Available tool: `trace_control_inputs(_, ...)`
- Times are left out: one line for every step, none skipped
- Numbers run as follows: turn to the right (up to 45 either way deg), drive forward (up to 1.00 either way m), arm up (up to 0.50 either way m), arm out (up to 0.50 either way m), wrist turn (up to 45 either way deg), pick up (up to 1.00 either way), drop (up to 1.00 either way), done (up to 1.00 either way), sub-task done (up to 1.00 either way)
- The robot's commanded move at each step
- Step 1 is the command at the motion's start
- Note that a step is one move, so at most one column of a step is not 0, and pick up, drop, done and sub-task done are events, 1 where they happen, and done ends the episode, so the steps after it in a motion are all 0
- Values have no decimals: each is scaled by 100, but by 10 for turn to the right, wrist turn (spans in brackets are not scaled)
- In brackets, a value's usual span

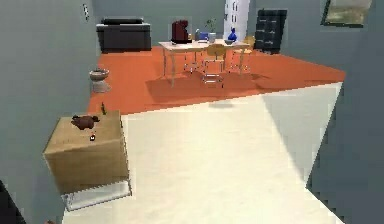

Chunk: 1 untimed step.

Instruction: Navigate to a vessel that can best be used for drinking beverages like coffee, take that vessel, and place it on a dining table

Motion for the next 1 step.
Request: trace_control_inputs(0,100,0,0,0,0,0,0,0)
